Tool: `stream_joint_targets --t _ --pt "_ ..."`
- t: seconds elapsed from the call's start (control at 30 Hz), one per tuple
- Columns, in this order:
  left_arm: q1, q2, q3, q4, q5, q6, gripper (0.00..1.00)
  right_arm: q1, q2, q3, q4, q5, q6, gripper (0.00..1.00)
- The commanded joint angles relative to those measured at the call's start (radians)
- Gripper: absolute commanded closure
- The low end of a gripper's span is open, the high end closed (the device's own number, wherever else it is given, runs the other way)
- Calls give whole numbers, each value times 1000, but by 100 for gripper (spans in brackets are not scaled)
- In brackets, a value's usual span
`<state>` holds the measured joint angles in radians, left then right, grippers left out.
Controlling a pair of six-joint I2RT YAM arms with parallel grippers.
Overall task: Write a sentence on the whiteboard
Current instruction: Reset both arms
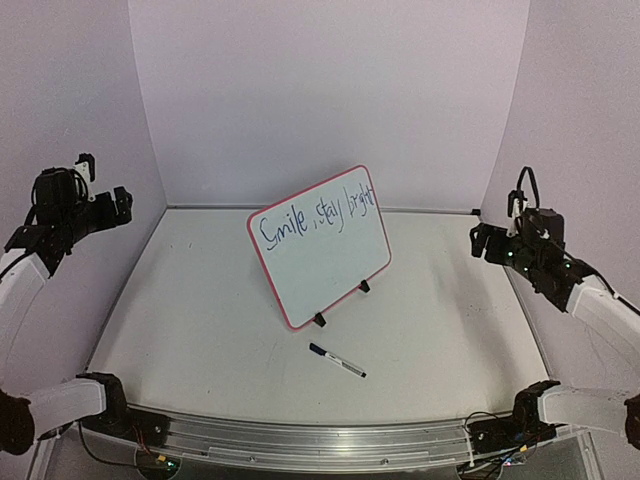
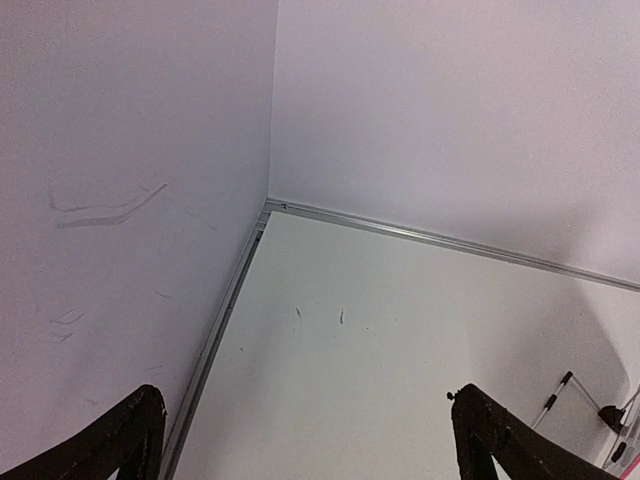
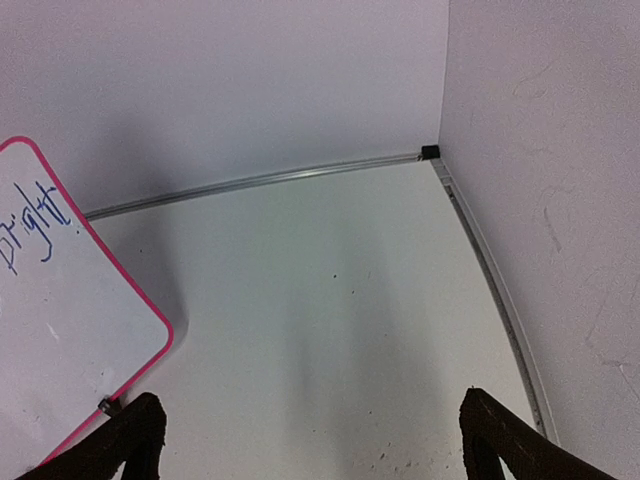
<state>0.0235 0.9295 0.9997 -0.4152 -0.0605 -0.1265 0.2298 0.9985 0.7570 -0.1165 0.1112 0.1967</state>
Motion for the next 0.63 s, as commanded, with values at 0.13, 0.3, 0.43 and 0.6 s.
stream_joint_targets --t 0.13,0.3,0.43,0.6 --pt "1 -141 -144 -25 -79 27 0 0 -175 -215 203 128 -72 2" --pt "1 -180 -168 17 -79 34 1 1 -213 -262 204 133 -65 2" --pt "2 -160 -156 -2 -80 27 1 0 -209 -263 204 128 -69 2" --pt "1 -172 -151 -4 -96 17 1 0 -206 -260 205 131 -75 2"
